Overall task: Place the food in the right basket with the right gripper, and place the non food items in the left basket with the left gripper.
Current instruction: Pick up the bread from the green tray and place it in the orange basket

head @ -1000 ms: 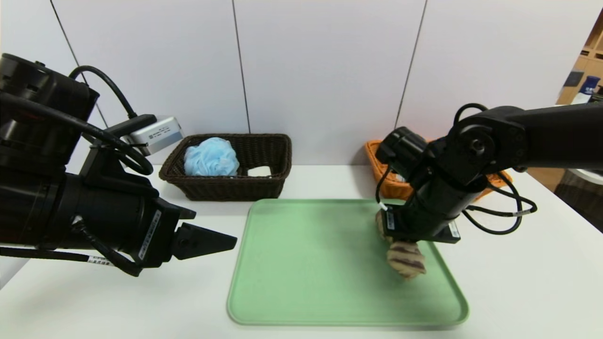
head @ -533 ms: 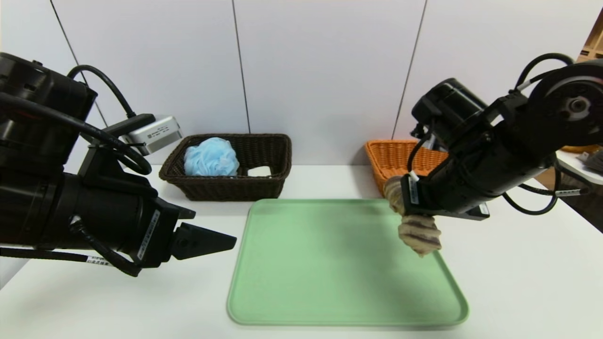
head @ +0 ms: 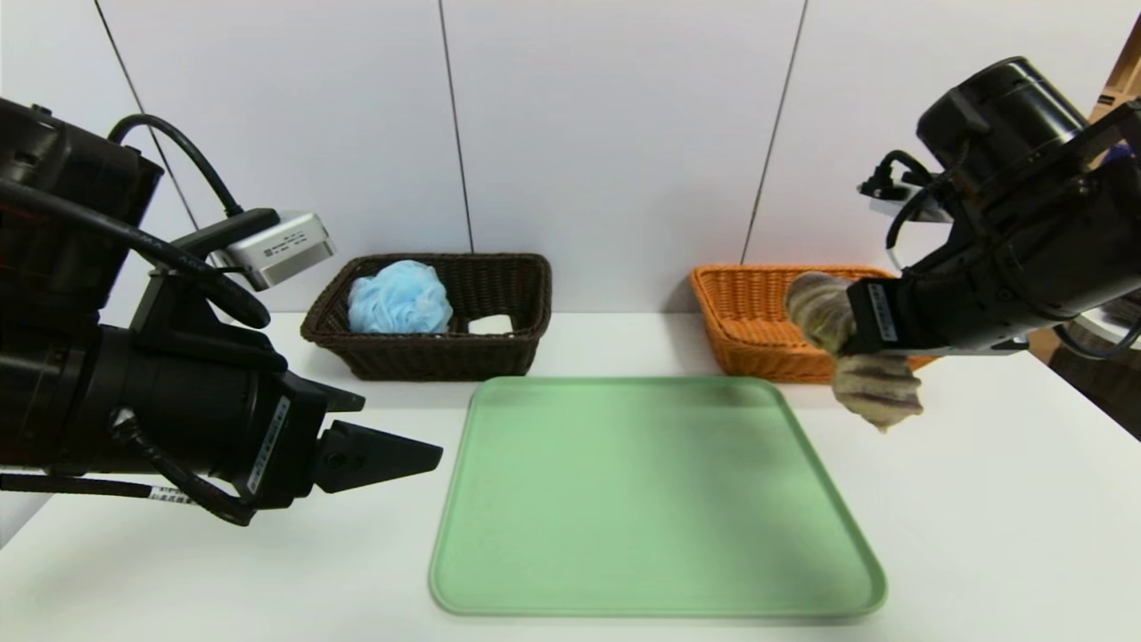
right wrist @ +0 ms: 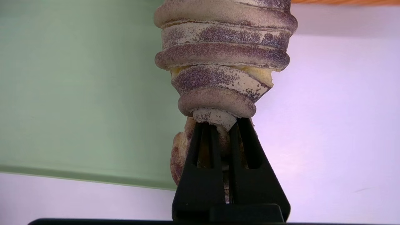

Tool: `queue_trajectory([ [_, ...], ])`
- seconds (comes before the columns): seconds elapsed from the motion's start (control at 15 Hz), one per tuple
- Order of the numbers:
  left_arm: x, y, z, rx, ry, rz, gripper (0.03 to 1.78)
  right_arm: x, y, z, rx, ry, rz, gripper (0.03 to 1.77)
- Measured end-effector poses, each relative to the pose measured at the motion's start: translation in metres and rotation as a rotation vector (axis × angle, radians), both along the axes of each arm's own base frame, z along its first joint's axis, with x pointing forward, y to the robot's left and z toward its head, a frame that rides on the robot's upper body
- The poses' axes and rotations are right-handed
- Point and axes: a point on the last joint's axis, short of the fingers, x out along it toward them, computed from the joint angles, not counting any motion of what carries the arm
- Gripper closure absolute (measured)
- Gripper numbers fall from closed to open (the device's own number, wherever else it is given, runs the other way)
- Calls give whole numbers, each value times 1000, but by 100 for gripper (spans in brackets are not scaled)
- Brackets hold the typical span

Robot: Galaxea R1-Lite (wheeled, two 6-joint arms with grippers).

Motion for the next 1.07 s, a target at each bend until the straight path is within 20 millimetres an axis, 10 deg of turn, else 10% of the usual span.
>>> queue_trajectory([
  [0.47, 2, -1, 1, -12, -20, -2, 12, 34, -53, 3, -275, -143, 149, 168],
  [1.07, 5, -3, -6, 1, 9, 4, 12, 88, -58, -23, -505, -238, 336, 168],
])
